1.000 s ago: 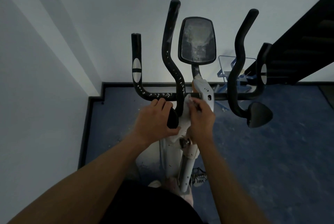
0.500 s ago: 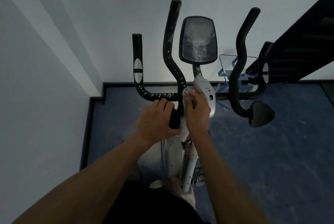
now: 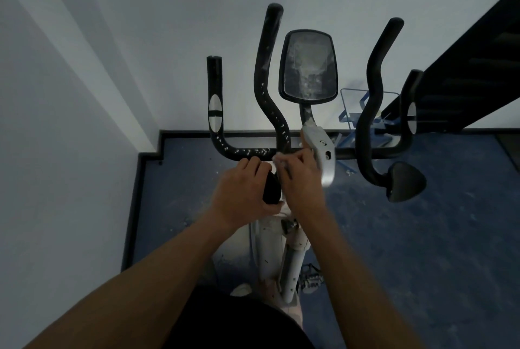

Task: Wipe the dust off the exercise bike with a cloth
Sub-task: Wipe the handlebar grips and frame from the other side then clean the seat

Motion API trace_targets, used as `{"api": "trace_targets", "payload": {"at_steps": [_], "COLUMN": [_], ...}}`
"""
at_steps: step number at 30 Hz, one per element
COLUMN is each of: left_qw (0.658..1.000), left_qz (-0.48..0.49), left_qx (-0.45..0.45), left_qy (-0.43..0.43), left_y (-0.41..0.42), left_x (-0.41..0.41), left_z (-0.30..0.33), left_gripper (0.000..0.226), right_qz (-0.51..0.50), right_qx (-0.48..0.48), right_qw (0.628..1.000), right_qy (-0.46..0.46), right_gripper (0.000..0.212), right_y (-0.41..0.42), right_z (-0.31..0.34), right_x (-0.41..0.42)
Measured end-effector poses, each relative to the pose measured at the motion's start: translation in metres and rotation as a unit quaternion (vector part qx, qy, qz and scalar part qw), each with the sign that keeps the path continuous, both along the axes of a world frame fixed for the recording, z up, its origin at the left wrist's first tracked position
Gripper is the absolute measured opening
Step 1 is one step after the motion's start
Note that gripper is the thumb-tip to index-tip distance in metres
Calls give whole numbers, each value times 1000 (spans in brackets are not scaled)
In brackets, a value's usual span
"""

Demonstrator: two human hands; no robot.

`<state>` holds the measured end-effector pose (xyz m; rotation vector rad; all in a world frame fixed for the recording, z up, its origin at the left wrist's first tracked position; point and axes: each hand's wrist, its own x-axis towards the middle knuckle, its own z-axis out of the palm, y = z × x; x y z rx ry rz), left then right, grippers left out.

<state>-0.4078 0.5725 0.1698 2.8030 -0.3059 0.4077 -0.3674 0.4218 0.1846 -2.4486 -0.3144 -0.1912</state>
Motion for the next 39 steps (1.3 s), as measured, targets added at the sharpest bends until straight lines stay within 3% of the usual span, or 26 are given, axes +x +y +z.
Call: {"api": "trace_targets", "payload": {"at_steps": [3, 8, 12, 23, 27, 32, 39], "left_qw": [1000, 1000, 1000, 1000, 1000, 1000, 1000], "left_qz": [4, 3, 3, 1, 6, 8, 3], "left_qx": [0, 11, 4, -2, 1, 13, 15], "left_qy": [-2, 3, -2, -1, -3, 16, 14], "left_y": [0, -1, -1, -1, -1, -2, -1], "left_x": [0, -1, -1, -1, -2, -2, 0], "left_z": [0, 2, 2, 1, 3, 5, 2], "left_gripper": [66, 67, 67, 67, 66, 67, 68], "right_qz": [52, -10, 40, 62, 83, -60, -23], "right_qx": [-17, 15, -61, -97, -51, 94, 89], "right_qw": [998, 999, 997, 993, 995, 993, 996], "right_qy": [20, -41, -16, -14, 20, -28, -3], "right_gripper": [21, 19, 23, 21, 23, 18, 15], "right_y": [-10, 3, -7, -1, -15, 1, -15], "right_z": [5, 20, 6, 10, 7, 20, -4], "right_x": [-5, 17, -4, -1, -12, 17, -9]}}
